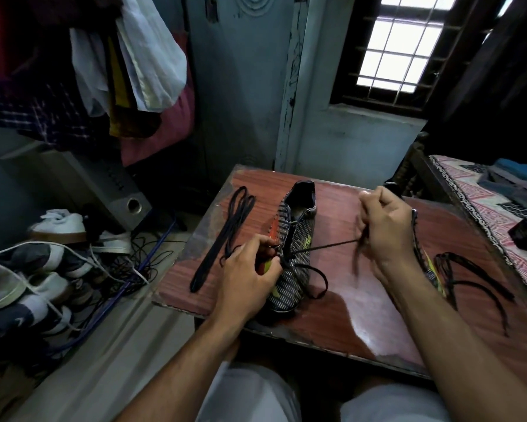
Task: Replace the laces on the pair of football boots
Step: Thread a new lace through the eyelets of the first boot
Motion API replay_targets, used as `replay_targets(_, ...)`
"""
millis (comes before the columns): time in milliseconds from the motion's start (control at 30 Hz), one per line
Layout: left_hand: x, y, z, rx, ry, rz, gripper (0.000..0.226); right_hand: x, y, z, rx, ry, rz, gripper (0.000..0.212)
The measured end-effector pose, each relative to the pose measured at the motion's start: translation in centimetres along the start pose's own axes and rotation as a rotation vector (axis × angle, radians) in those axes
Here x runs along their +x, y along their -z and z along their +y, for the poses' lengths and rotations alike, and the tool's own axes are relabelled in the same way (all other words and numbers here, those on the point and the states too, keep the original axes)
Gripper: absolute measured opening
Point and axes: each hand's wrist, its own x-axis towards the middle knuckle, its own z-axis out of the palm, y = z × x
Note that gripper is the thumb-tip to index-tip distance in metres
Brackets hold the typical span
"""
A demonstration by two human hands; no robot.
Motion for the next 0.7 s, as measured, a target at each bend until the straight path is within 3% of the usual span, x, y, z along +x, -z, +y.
replay_targets(67, 0.1, 0.0, -0.1, 0.013, -0.017, 0.011, 0.017, 0.7, 1.3, 1.7, -0.470, 0.278, -0.029, 0.024)
replay_targets(100, 0.0, -0.1, -0.1, 0.019, -0.026, 0.015, 0.017, 0.6, 1.8, 2.3, -0.673, 0.354, -0.117, 0.016)
replay_targets(133, 0.0, -0.1, -0.2, 0.023, -0.033, 0.015, 0.017, 0.3, 2.0, 3.0, -0.834, 0.373, -0.234, 0.022)
replay_targets(167, 0.0, -0.1, -0.2, 0.024, -0.042, 0.012, 0.017, -0.1, 2.0, 3.6, -0.941, 0.367, -0.358, 0.033)
replay_targets(233, 0.0, -0.1, -0.3, 0.021, -0.052, 0.005, 0.017, -0.7, 2.2, 5.1, -0.985, 0.391, -0.542, 0.027)
replay_targets(333, 0.1, -0.2, -0.4, 0.022, -0.056, -0.002, 0.021, -1.0, 2.1, 6.1, -0.777, 0.390, -0.485, 0.026)
replay_targets(400, 0.2, -0.2, -0.5, 0.014, -0.057, -0.012, 0.021, -1.3, 1.9, 6.4, -0.528, 0.209, -0.291, 0.029)
replay_targets(500, 0.2, -0.2, -0.7, 0.011, -0.055, -0.017, 0.022, -2.4, 0.6, 6.7, 0.102, -0.205, -0.024, 0.034)
replay_targets(567, 0.2, -0.2, -0.7, 0.002, -0.066, -0.024, 0.025, -2.9, -0.1, 6.4, 0.425, -0.346, 0.079, 0.032)
replay_targets(700, 0.1, 0.0, -0.7, 0.024, -0.100, -0.056, 0.027, -3.4, -0.6, 6.3, 0.594, -0.429, 0.137, 0.036)
